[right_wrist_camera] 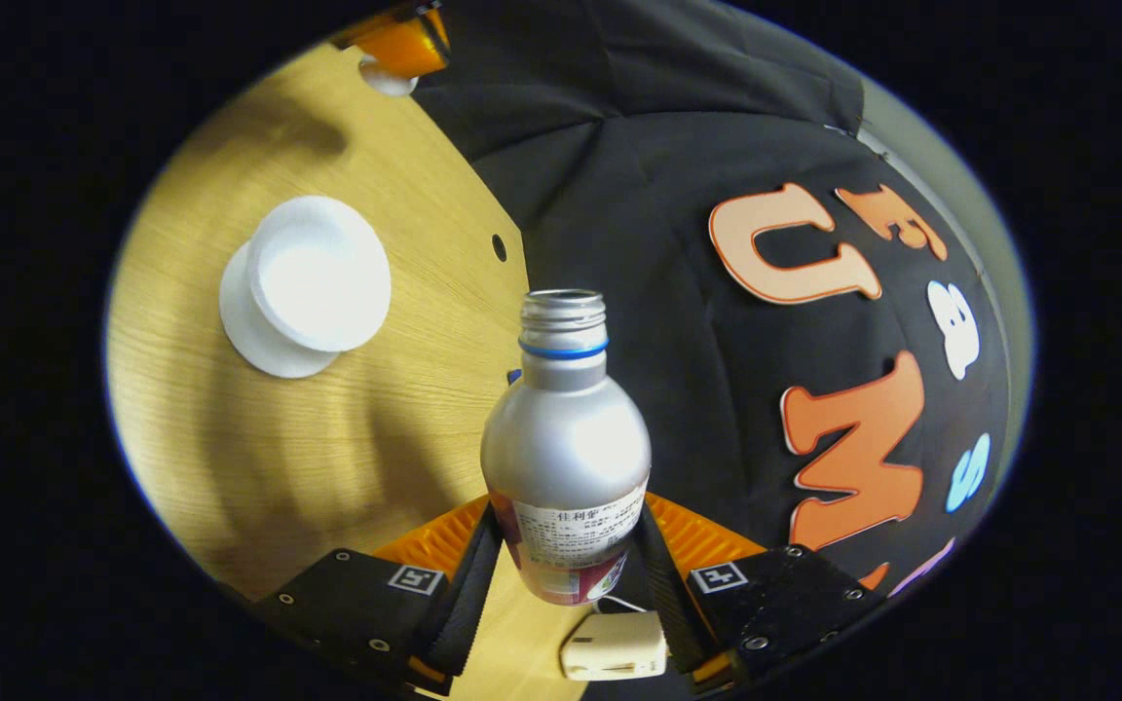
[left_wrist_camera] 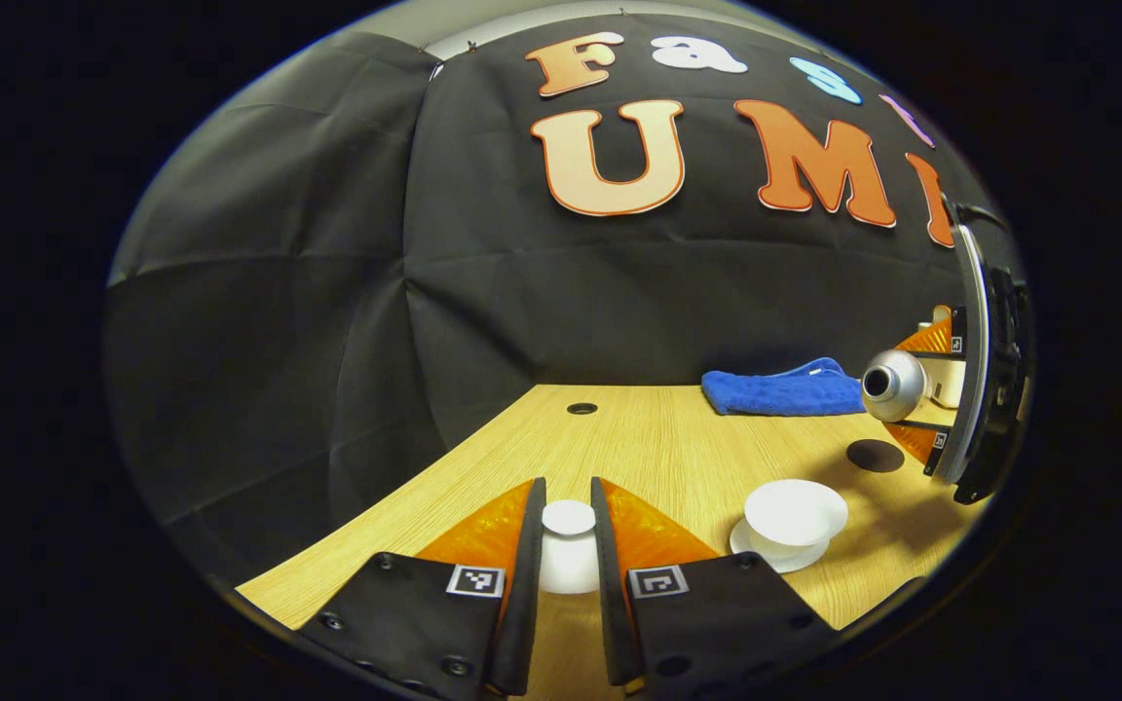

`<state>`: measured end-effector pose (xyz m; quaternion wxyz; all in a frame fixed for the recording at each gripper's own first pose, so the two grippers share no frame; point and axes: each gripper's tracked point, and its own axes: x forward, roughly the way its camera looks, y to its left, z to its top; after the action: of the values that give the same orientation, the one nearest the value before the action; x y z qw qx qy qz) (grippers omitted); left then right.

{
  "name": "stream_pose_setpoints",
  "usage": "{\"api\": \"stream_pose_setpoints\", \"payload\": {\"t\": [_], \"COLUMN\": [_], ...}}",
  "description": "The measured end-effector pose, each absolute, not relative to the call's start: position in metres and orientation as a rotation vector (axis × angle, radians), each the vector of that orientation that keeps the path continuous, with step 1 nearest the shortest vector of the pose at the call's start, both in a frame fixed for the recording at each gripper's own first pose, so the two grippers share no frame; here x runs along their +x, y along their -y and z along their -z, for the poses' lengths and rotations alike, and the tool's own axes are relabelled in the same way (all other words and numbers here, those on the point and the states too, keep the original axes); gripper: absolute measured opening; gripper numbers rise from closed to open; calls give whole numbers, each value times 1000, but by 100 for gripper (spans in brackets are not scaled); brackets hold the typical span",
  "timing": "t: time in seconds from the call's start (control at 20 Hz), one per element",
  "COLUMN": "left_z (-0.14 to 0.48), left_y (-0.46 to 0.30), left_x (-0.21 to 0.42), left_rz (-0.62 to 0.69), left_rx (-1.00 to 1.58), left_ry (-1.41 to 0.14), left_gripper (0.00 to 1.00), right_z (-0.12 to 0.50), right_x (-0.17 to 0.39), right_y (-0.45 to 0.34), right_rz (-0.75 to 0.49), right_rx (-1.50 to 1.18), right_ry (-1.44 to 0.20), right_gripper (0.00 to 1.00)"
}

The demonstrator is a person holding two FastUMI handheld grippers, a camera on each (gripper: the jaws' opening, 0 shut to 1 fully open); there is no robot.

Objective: Open the teacup lid with one hand, grasp the water bottle and pour water into the teacup with the other hand; after pouring, place the water bottle on the coaster and then close the teacup lid.

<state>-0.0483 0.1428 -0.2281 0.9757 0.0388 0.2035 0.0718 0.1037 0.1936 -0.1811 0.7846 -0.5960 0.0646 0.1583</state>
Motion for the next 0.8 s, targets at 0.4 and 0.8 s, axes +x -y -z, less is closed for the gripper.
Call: {"api": "stream_pose_setpoints", "payload": {"t": [0.4, 0.8], "left_z": [232, 233], "left_y": [-155, -160], "left_x": [-51, -53], "left_rz": [-157, -163], "left_rx": [76, 70], "left_ry": [-414, -411], "left_gripper": [33, 33], "right_z": [169, 144], "right_x": [117, 124], "right_y": [-210, -214], "right_rz": [-312, -254], "right_rx": [-1432, -1567], "right_ry": [-31, 89], "right_gripper": [77, 77]}}
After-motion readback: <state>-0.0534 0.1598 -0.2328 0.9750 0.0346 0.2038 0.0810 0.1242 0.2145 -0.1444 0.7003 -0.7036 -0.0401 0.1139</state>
